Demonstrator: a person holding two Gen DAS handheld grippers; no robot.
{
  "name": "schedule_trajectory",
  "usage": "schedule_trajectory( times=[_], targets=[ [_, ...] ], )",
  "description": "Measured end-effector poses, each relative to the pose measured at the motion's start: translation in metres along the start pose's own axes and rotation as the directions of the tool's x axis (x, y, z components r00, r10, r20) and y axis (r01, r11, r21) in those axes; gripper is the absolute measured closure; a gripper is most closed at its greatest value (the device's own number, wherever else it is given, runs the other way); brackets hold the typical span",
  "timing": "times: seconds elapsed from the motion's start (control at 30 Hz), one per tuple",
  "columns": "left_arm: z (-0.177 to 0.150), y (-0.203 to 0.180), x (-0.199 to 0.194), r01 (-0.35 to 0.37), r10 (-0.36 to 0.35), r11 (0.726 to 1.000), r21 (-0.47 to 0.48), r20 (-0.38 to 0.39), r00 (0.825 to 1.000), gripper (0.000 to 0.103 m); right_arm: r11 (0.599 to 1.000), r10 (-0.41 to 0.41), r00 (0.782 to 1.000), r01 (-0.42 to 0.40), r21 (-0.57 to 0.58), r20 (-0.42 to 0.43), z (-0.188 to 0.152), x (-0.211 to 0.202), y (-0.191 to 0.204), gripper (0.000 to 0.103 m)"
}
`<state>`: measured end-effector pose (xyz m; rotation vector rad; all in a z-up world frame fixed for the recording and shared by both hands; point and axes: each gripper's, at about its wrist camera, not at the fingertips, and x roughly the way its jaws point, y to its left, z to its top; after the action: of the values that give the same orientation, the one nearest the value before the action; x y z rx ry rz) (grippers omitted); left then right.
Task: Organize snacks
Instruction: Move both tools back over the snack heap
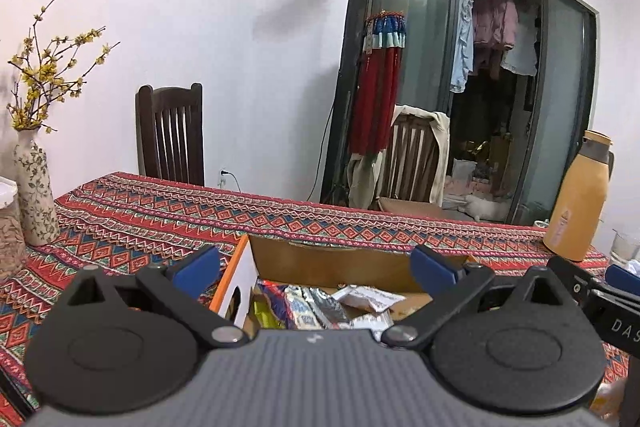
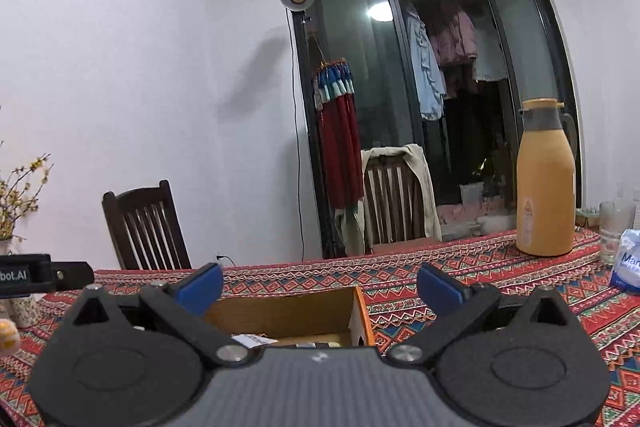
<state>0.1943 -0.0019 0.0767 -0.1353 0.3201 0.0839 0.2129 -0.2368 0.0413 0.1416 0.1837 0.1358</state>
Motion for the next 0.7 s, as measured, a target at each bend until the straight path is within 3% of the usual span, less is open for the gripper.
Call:
schedule_trajectory(
  times=[0.27,0.7],
  targets=[
    [-0.022,0.006,-0.026,0.023,-0.022,0.999,0.043,-0.025,0.999,0.0,1.0,0.003,0.999,-0.004,-0.027,-0.042,-0.02,-0.036,0.007,0.0],
    [-0.082,0.025,-0.035,0.022,-0.004,0.992,0.128,-0.143,0.99,0.0,0.997,-0.033,0.975,0.018,-0.072,-0.218,-0.083,-0.063,0.001,0.0]
  ],
)
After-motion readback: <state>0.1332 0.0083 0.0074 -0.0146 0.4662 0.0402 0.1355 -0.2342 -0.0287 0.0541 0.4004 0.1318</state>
